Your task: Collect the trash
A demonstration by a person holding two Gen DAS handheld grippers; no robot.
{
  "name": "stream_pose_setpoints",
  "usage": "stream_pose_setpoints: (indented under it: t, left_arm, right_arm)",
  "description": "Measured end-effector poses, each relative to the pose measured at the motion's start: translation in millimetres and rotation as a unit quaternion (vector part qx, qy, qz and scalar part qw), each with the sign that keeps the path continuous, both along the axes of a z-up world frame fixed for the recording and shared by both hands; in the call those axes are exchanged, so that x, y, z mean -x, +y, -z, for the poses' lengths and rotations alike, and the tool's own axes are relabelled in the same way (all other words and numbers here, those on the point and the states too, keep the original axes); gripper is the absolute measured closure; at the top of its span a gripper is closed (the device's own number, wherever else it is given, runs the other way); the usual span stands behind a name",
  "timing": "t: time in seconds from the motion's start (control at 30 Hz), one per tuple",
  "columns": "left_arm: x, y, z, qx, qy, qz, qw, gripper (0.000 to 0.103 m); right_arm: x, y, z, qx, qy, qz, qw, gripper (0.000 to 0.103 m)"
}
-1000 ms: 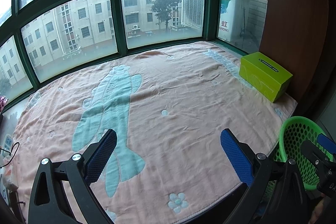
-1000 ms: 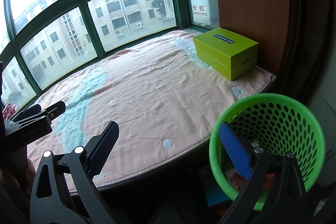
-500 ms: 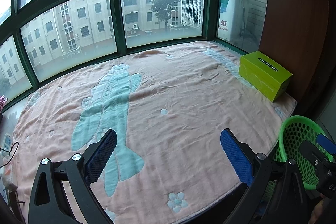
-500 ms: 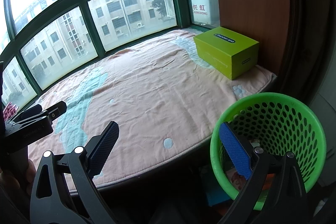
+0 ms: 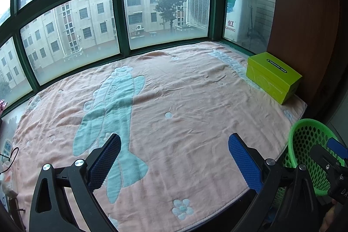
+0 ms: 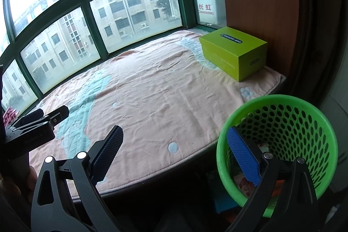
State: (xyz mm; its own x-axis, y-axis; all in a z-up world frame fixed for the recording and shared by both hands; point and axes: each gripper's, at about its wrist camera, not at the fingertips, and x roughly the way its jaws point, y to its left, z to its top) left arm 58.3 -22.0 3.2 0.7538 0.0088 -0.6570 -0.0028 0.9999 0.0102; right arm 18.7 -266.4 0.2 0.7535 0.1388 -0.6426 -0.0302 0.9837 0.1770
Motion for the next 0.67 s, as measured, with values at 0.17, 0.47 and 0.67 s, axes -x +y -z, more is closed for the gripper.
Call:
stream_pose_setpoints:
  t: [0.17,0.47,0.67]
  left_arm:
    - [-0.1,-2.7,1.6,0.001,0.002,0.005,1.0000,0.007]
    - [-0.9,-7.5,3.6,0.001,0.008,0.010,0.9999,0.007]
    - [-1.1,-9.6,5.1,0.002,0.011,0.010,0.9999,0.007]
  right_arm:
    - [-0.6,-3.0,-0.4,0.000,0.001,0.001,1.000,0.008]
    - [0.1,-5.4,0.1,-0.002,0.002,0.007,1.000,0.008]
    - [-0.3,-6.2,0.6,-0.003,0.004,0.006,1.000,0.008]
